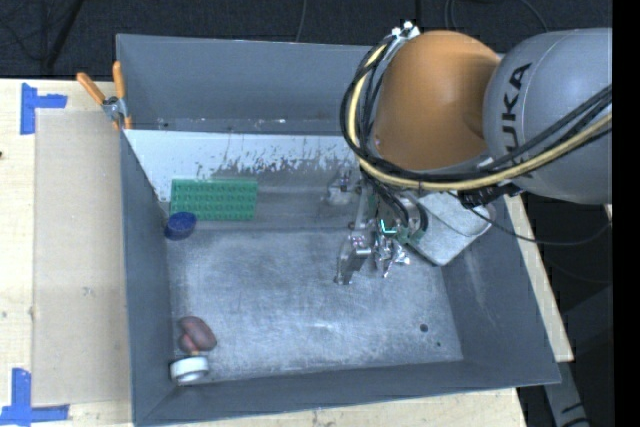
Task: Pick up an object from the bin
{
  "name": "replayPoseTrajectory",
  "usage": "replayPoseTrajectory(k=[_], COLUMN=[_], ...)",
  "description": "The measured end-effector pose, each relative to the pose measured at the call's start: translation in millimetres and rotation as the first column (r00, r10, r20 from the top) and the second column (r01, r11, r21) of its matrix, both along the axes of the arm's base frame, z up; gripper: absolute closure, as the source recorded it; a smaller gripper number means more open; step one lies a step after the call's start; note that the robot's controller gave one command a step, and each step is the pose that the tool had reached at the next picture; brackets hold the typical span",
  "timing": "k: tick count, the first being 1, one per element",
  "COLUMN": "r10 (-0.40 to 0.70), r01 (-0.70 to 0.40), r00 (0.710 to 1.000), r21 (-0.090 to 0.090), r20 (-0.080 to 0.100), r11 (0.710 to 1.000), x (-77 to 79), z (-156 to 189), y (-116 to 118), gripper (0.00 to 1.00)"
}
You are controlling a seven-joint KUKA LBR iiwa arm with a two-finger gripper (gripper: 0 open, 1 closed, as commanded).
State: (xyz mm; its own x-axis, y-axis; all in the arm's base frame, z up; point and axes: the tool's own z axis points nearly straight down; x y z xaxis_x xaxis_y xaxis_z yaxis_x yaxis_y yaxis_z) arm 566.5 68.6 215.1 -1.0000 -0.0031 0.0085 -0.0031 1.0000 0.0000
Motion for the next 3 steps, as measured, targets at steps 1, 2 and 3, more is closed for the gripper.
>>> replayPoseTrajectory(k=[1, 2, 3], r10=[-0.017, 0.038, 0.039], r01=[0.017, -0.038, -0.039], r00=[1.0, 0.999, 0.999], r21=[0.0, -0.002, 0.001], r20=[0.0, 0.01, 0.009], r11=[1.0, 0.999, 0.999], x=[20.7, 40.2, 40.3], z=[-113.4, -124.8, -123.3], y=[-79.5, -144.4, -141.0], gripper=[0.0, 0.0, 1.0])
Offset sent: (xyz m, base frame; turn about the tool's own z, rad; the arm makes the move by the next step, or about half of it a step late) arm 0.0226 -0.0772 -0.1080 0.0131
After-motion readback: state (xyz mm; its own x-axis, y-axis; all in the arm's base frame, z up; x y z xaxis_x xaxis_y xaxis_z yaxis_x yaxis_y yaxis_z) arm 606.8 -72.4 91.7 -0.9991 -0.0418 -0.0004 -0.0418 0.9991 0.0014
